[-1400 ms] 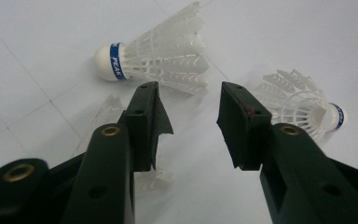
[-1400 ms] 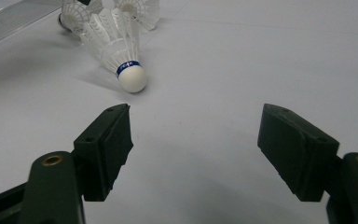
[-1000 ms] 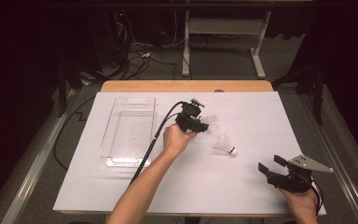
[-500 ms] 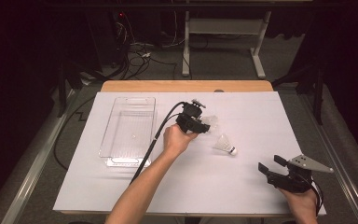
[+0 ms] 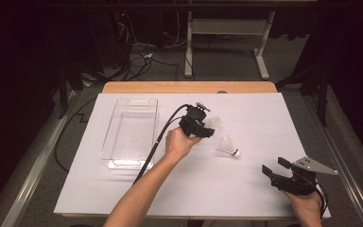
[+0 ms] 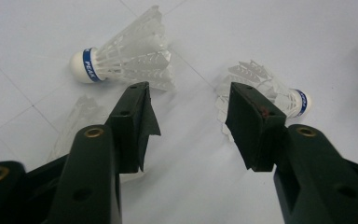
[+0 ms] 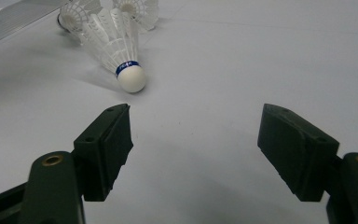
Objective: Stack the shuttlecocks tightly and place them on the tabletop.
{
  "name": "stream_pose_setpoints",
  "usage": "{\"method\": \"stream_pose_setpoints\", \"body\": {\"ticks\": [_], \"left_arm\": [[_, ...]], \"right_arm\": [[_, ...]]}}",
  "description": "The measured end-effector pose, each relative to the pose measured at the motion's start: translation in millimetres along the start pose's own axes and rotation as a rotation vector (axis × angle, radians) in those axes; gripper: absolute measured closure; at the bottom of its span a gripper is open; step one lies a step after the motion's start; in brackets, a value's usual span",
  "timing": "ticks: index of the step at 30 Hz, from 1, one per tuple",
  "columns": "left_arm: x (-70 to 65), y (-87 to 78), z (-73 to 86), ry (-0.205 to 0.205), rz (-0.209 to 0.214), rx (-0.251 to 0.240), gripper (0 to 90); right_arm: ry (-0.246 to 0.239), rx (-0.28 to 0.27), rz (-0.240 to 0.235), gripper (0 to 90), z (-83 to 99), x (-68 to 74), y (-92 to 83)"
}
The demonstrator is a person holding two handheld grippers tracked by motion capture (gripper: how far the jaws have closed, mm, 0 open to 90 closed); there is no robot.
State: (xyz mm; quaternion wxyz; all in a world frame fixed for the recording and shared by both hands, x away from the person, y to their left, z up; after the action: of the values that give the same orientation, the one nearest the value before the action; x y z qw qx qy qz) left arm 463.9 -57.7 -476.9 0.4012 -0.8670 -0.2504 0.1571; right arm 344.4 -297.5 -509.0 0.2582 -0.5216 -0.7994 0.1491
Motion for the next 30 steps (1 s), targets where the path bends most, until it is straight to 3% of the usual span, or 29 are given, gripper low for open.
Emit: {"method": "stream_pose_setpoints", "body": {"ticks": [30], "left_arm": [[-10.9, -8.5, 18.0, 0.027, -0.014, 0.003, 41.9]], "right_arm": [[-0.004, 0.001, 0.004, 26.4, 0.1, -0.2, 0.3]]}}
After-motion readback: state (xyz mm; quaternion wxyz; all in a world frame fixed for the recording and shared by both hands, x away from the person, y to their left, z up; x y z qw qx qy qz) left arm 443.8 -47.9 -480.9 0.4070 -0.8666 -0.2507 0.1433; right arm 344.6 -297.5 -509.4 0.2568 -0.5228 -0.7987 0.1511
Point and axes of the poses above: each handheld gripper's, and its own axes: y roughly forward along the jaws, z roughly out of its underside, x roughly to its left, the point moved 9 cm from there along y, roughly forward along the jaws, and after that the axes turned 11 degrees about y, right-handed, at the moved point
